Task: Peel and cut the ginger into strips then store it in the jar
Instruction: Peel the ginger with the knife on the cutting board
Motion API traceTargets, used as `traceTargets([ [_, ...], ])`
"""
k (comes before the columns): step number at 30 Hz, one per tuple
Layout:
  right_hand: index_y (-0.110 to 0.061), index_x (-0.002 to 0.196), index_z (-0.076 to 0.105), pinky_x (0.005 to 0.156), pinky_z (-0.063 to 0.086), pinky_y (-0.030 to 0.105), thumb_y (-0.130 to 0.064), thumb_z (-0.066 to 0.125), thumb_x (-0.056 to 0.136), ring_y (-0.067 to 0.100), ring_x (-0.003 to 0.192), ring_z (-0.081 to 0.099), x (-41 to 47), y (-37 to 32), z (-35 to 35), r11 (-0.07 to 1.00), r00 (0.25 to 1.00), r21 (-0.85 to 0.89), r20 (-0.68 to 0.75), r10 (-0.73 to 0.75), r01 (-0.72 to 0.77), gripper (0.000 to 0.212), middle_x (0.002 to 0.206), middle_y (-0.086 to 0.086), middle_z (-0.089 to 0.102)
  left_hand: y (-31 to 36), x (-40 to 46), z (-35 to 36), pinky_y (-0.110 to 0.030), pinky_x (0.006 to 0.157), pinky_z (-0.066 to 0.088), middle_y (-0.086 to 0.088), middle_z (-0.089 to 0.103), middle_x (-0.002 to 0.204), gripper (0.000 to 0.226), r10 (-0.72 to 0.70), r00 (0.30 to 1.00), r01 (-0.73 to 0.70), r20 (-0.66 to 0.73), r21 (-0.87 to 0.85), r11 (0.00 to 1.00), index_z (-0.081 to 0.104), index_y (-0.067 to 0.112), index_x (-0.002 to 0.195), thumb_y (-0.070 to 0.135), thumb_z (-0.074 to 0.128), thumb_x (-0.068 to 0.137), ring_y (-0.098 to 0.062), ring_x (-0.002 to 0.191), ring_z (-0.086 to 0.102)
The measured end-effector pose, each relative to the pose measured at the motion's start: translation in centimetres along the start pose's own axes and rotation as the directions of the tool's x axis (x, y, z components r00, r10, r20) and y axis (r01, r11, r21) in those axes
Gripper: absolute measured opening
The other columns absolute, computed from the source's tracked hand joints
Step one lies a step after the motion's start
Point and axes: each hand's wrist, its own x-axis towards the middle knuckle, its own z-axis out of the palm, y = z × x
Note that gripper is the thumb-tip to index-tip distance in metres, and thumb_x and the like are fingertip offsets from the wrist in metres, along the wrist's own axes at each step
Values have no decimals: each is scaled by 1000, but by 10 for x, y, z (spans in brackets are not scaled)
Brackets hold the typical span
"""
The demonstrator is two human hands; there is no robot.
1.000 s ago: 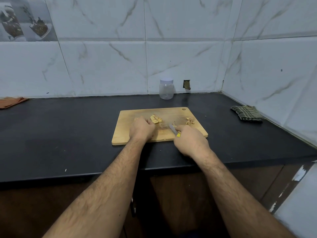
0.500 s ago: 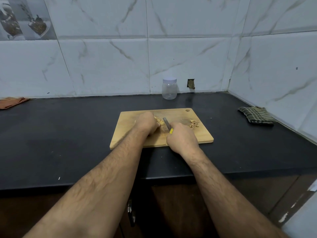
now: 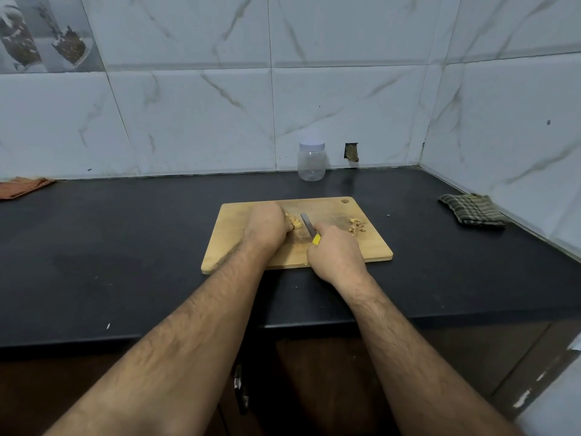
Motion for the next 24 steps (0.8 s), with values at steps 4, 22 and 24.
traceTargets([
  [4,-21,126,60,70,41,31,-5,50,84,26,98,58,-2,0,0,1000,1000,9,-9,-2,2,46,106,3,67,-3,-9,7,-31,66,43,-3,70,80,25,78,991,-76,-106,20,997,74,15,85,29,57,97,-23,80,64],
  [22,-20,128,60,70,48,31,-4,53,84,22,90,58,-37,7,-29,998,995,-62,102,-22,29,47,106,2,61,11,-69,6,-36,80,56,-5,72,82,19,156,983,-155,-93,20,988,76,13,88,18,58,90,-24,85,67],
  [24,-20,125,61,66,48,31,-4,54,84,22,86,58,-41,7,-31,997,992,-73,128,-19,29,45,97,-1,58,10,-70,1,-34,84,54,-4,74,90,15,128,991,-131,-38,-69,989,77,14,97,18,66,87,-22,91,67],
])
